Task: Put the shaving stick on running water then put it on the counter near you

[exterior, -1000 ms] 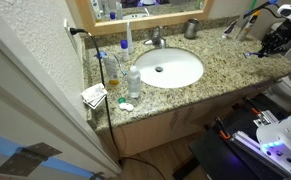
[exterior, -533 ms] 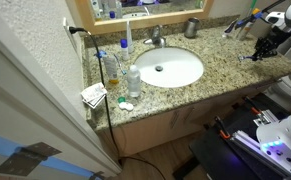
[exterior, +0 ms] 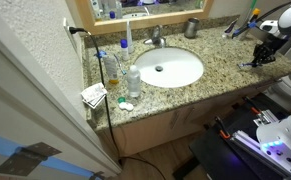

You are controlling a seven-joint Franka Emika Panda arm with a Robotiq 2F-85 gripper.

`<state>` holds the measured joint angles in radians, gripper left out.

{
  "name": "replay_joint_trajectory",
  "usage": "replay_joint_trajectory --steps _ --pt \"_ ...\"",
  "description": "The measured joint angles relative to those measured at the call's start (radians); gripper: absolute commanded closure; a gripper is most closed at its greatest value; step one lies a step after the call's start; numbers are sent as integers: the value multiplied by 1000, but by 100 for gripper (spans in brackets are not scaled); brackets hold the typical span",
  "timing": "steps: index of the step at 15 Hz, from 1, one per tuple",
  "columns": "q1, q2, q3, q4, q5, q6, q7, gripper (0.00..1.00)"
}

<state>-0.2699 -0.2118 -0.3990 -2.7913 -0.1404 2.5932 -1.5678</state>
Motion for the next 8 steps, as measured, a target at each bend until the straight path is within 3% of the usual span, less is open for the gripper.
replay_joint_trajectory --steps 3,4,5,8 --pt "0 47 0 0 3 0 0 96" --pt "0 59 0 1 3 0 0 60" --pt "-1 68 0 1 0 0 0 59" --pt "-2 78 0 4 0 1 0 39"
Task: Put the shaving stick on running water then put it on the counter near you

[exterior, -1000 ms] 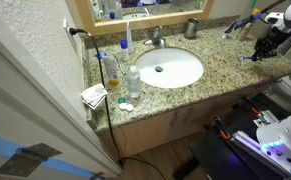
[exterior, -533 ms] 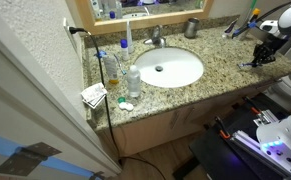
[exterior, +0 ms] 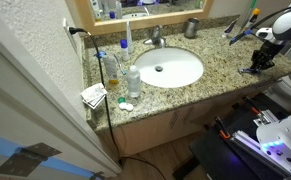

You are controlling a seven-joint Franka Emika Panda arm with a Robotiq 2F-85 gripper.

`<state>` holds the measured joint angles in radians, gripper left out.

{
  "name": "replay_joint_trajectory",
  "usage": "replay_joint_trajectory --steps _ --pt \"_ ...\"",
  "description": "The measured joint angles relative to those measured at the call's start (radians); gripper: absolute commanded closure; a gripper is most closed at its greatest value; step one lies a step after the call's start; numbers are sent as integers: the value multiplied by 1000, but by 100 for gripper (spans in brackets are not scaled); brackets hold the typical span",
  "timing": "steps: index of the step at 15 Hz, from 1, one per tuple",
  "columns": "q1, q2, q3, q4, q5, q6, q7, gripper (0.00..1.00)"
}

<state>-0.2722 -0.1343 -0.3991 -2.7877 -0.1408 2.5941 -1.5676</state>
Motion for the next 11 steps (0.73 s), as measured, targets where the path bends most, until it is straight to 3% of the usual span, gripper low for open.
replay_joint_trajectory --steps 6,9,11 --pt "-5 -63 -1 21 0 -44 -5 0" --pt "-11 -189 -13 27 10 -236 -28 2" --pt "-11 -230 -16 26 10 -260 -27 0"
